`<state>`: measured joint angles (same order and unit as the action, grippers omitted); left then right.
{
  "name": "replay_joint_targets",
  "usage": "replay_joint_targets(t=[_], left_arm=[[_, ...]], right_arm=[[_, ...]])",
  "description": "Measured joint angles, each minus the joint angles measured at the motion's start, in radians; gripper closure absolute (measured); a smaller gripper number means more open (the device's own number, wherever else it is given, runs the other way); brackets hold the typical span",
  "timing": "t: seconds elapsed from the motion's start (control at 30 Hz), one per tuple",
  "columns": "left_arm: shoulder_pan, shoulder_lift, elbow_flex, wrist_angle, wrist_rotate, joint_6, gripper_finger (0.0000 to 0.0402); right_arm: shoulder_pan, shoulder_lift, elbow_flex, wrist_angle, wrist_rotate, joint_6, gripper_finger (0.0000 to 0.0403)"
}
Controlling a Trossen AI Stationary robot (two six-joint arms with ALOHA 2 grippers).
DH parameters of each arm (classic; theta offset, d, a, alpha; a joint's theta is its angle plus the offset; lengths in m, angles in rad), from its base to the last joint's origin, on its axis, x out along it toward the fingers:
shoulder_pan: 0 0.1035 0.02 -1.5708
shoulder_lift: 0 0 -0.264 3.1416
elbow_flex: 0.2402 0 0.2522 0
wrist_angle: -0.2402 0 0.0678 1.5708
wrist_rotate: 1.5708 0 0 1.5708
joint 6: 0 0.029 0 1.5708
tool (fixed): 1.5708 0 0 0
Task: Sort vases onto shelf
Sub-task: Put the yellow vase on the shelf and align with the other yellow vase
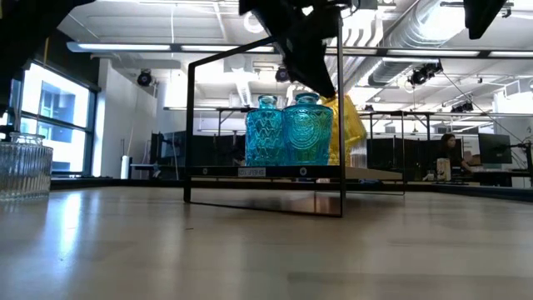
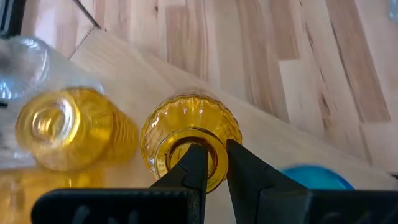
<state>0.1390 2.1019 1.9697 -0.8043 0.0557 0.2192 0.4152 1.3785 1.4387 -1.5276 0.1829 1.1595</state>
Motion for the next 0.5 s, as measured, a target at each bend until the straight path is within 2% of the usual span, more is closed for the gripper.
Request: replay_joint_targets(t=[0.5], left_arm=[[0.006, 0.018, 0.000, -0.044, 0.014, 0.002, 0.0369]], right_arm=[[0.000, 0.000, 0.000, 0.002, 0.001, -0.015, 0.0263]])
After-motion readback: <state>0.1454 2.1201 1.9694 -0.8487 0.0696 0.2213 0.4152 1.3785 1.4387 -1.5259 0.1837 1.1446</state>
